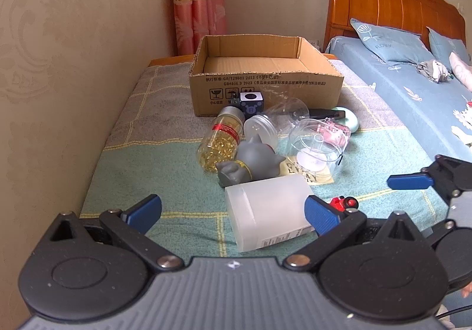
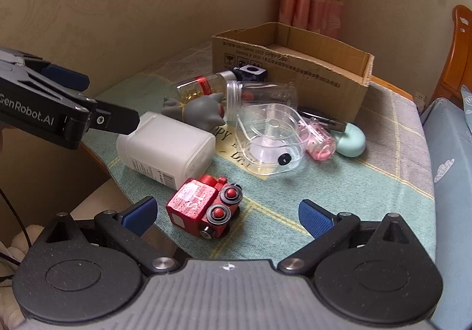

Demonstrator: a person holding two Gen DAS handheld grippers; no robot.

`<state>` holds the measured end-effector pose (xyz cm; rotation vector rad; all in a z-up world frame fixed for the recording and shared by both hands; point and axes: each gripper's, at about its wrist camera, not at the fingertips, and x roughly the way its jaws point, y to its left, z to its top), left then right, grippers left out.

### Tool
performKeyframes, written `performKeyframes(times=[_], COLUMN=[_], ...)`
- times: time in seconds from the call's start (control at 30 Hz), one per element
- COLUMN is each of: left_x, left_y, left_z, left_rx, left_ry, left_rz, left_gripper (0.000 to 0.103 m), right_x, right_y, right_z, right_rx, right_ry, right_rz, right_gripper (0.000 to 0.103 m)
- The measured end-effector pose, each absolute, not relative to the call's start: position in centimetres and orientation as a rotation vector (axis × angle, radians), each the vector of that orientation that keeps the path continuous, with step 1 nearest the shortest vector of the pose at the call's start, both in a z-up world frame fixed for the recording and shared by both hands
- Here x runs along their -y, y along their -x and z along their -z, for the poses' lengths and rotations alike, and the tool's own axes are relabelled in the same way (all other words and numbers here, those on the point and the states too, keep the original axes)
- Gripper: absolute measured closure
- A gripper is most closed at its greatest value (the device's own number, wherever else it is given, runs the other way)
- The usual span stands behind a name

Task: Organize rigid objects
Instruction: 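Move both tools toward the white container and red toy car, then grasp the red toy car with the right tool while the left tool grasps the white container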

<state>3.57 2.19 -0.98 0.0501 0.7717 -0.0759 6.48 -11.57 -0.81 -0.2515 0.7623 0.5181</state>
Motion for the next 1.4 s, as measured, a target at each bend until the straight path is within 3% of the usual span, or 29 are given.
performKeyframes(times=[0.33, 0.83, 1.4], left_x=[-1.3, 1.8, -1.5], left_y=[-5.1, -8.5, -8.7], left_z=[1.7, 5.0, 7.6], left_rx=[-0.797, -0.894, -0.959], left_ry=[-0.069, -0.135, -0.108], left_rz=[0.151, 0.215, 0.213], left_gripper=[0.001, 0.001, 0.0], right_x=[9.7, 15.8, 15.8], right_y=[-8.7, -10.2, -10.4], right_z=[3.4, 4.0, 4.2], right_rx=[-0.812, -0.838, -0.802], right_ry=[0.273, 0.18, 0.192], right_rz=[-0.529, -0.353, -0.396], right_gripper=[0.0, 0.0, 0.0])
